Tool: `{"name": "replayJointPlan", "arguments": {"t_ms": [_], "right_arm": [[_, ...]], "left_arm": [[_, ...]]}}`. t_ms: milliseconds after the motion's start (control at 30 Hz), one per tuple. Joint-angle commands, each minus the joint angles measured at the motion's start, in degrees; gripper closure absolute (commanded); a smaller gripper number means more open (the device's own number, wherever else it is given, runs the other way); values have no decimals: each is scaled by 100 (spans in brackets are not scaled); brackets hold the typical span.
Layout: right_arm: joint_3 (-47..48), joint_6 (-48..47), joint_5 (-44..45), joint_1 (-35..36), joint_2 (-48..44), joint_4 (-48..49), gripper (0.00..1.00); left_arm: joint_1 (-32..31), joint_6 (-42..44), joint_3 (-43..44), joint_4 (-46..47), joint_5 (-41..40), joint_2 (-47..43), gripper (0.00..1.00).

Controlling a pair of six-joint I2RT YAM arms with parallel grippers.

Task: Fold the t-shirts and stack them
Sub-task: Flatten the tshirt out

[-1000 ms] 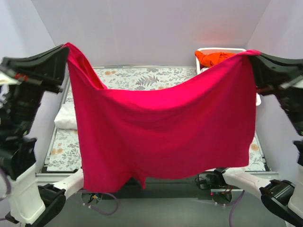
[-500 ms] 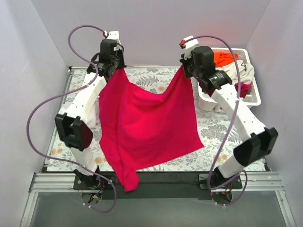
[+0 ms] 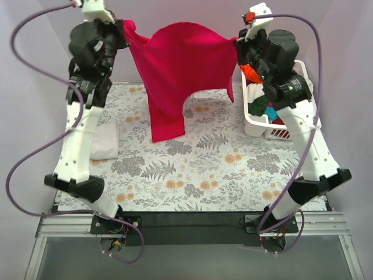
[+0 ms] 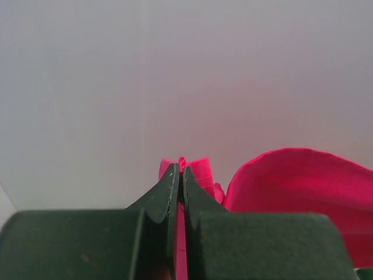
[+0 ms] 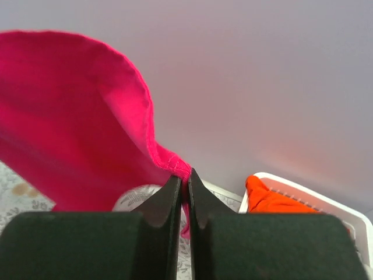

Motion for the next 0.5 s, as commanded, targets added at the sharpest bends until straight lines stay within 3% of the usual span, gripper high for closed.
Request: {"name": "replayJointPlan", "arguments": {"t_ms": [0, 267, 467], "right_arm": [[-353, -111, -354, -7, -837, 290, 99], [-1779, -50, -1076, -7, -2535, 176, 99], [-1720, -41, -1208, 2, -3494, -122, 99]], "left_arm": [[1, 212, -387, 451, 255, -1073, 100], [1, -86, -2074, 364, 809, -2928, 100], [1, -323, -1831, 162, 1310, -3378, 100]]}}
